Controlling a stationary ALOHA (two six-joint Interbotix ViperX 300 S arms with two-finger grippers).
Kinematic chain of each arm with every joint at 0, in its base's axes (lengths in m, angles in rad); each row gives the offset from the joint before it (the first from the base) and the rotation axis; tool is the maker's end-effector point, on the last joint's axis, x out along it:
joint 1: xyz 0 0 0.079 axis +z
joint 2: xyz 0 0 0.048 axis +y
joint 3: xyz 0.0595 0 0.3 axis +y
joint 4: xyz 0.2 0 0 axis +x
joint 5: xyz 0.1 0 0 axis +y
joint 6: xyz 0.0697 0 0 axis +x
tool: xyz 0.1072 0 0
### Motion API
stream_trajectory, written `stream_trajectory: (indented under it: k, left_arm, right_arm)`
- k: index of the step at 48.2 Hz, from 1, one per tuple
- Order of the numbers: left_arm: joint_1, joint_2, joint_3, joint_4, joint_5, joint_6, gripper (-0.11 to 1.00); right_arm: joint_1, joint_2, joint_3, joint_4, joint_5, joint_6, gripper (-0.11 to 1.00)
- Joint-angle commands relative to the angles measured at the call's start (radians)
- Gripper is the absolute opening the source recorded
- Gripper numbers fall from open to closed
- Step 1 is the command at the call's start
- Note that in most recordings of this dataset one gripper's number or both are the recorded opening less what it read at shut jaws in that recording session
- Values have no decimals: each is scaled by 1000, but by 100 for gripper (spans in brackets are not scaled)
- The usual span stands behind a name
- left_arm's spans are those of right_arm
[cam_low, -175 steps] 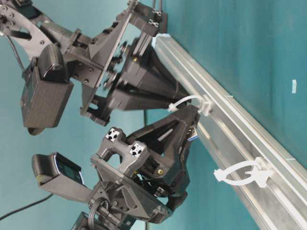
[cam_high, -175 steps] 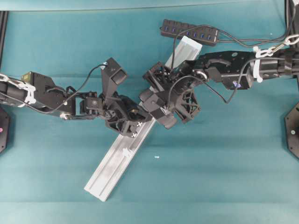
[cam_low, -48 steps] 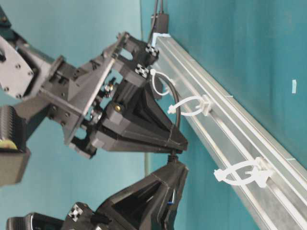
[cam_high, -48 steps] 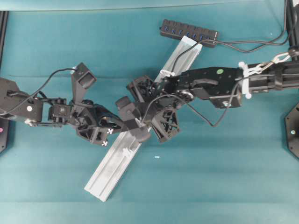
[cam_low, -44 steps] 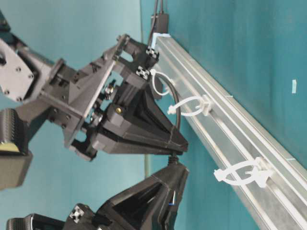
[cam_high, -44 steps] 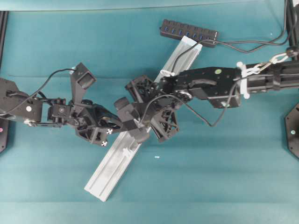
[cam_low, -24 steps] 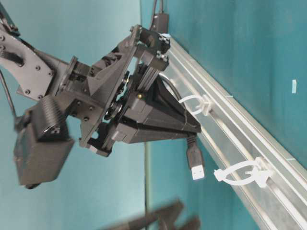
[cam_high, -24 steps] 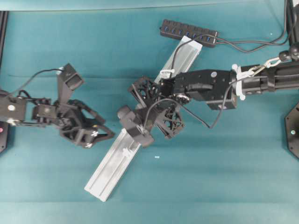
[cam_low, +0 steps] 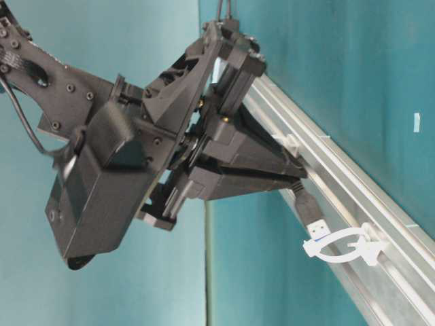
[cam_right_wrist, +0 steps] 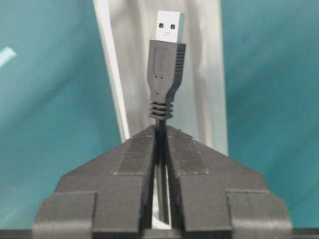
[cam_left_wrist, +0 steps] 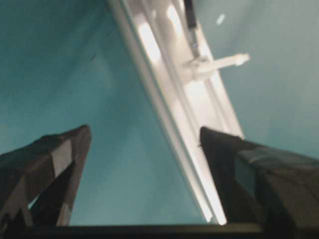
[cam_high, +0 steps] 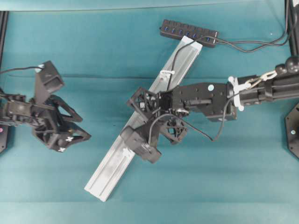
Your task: Pass the USB cable through three rings with both arms.
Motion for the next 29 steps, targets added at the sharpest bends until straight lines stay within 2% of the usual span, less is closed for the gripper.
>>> stream_trajectory:
  k: [1, 29]
  left_arm:
    - [-5, -95, -6, 5, 0, 9, 94]
    - [-5, -103, -3, 5, -3, 6, 94]
  right_arm:
    - [15, 6, -3, -3, -2, -12, 7]
    - [48, 29, -25, 3, -34, -12, 7]
